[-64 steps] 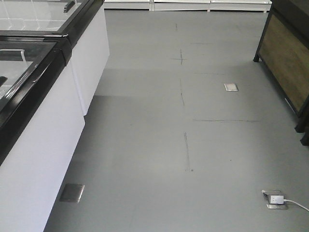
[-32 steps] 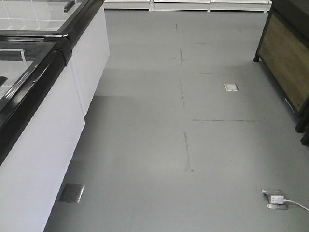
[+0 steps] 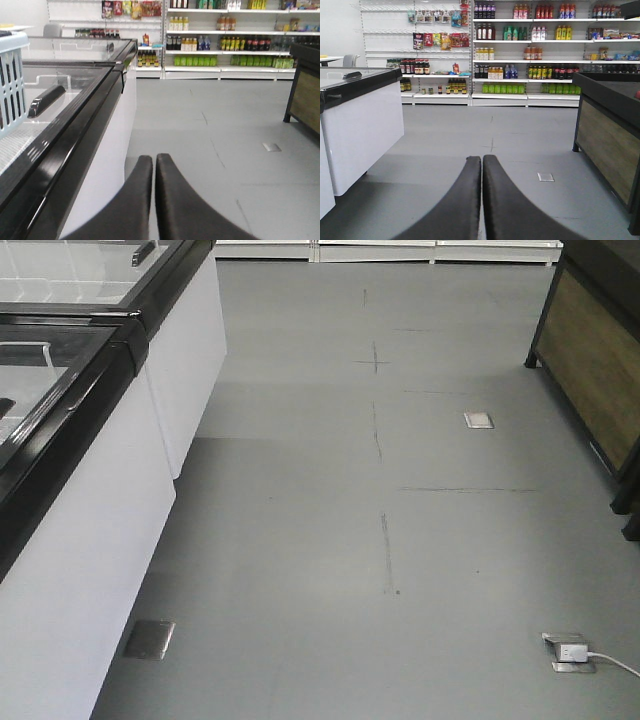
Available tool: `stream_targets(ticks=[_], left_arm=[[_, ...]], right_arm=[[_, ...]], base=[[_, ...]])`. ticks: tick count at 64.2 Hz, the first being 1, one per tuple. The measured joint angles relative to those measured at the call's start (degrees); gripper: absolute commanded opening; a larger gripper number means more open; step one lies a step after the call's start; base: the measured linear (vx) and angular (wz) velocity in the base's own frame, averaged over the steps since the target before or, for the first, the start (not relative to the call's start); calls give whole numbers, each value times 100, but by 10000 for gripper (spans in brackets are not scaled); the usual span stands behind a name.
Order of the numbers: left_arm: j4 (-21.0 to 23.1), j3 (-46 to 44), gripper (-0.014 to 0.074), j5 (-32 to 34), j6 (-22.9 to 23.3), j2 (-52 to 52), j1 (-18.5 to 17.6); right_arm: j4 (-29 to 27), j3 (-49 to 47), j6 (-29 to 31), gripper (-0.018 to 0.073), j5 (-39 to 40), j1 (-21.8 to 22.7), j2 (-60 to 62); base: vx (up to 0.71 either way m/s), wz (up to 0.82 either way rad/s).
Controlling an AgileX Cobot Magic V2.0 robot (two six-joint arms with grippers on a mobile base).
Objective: Left arm holds basket, right arm returns cookies
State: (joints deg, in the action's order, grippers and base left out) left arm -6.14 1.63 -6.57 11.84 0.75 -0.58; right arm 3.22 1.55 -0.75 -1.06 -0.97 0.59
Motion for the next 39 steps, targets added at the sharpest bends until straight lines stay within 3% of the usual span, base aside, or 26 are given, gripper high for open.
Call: stream_targets(ticks=[7, 18, 39], left_arm=[[0, -61, -6, 417, 137, 0, 0], [-1, -612, -6, 552, 190, -303, 0], [-1, -1854, -6, -619, 237, -1802, 0]], right_arm=[[0, 0, 0, -8, 0, 0, 0], [0, 0, 0, -8, 0, 0, 0], [0, 0, 0, -8, 0, 0, 0]], base=[[0, 0], [0, 0], [0, 0]])
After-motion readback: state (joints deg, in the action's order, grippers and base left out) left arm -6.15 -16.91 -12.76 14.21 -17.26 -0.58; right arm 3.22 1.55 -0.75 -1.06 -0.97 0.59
